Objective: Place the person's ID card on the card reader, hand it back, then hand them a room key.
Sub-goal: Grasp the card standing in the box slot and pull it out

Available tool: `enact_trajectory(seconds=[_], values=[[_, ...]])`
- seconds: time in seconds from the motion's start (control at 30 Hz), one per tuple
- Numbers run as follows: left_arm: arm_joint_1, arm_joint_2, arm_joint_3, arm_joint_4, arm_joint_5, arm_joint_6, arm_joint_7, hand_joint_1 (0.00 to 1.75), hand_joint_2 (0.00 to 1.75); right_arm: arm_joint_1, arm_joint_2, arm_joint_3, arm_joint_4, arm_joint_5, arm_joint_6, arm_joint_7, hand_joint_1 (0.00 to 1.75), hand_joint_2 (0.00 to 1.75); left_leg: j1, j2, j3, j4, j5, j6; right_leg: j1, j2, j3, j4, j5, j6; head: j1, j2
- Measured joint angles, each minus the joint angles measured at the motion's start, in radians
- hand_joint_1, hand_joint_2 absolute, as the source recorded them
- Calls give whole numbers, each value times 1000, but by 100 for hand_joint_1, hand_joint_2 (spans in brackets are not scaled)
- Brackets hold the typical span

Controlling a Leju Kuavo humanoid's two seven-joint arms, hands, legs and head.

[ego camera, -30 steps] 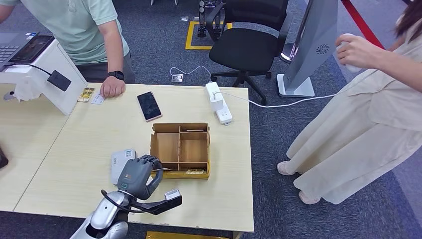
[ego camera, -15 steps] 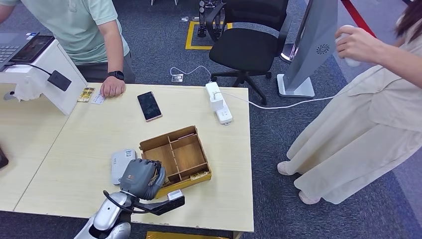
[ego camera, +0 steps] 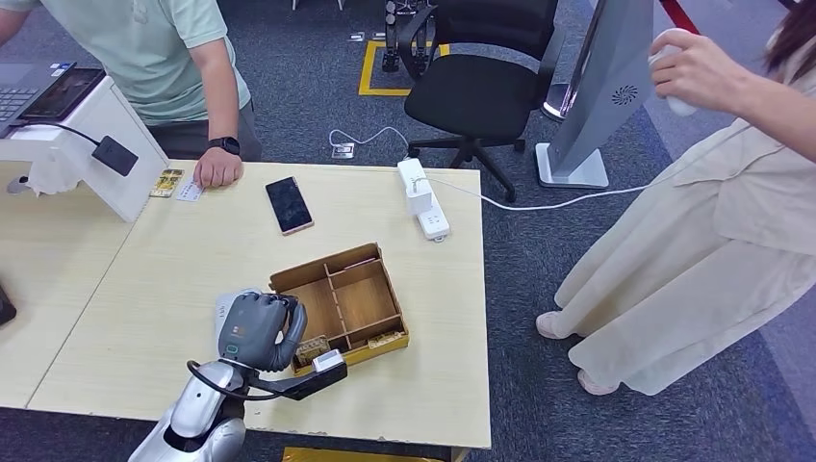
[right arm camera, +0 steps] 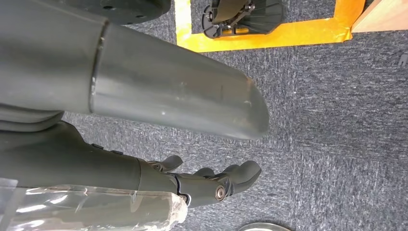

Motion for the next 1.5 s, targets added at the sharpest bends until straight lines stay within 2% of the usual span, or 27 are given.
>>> enact_trajectory(seconds=[0.1,0.13,0.17,0.23,0.27,0.3,0.43,1.5], values=[[-10,0,8,-7,-6,12,-2,175,0,-1,0,2,0,-3,0,0,0,0,0,0,0,0,0,0,0,0,0,0,0,0,0,0],[-13,0,10,-9,-6,13,-2,169,0,-1,0,3,0,-2,0,0,0,0,0,0,0,0,0,0,0,0,0,0,0,0,0,0],[-15,0,12,-10,-6,14,-2,139,0,-1,0,4,0,-2,0,1,0,0,0,0,0,0,0,0,0,0,0,0,0,0,0,0],[-16,0,14,-11,-6,17,-2,51,0,0,0,6,0,-2,0,1,0,0,0,0,0,0,0,0,0,0,0,0,0,0,0,0],[-16,0,14,-12,-5,18,-2,14,0,0,0,7,0,-3,0,2,0,0,0,0,0,0,0,0,0,0,0,0,0,0,0,0],[-16,0,15,-12,-4,18,-2,0,0,0,0,8,0,-3,0,2,0,0,0,0,0,0,0,0,0,0,0,0,0,0,0,0],[-18,0,16,-12,1,19,-3,0,175,1,0,10,0,-5,0,1,0,0,0,0,0,0,0,0,0,0,0,0,0,0,0,0],[-26,-11,21,-18,26,40,-18,0,175,14,0,10,0,-35,-14,-15,0,0,0,0,0,0,0,0,0,0,0,0,0,0,0,0]])
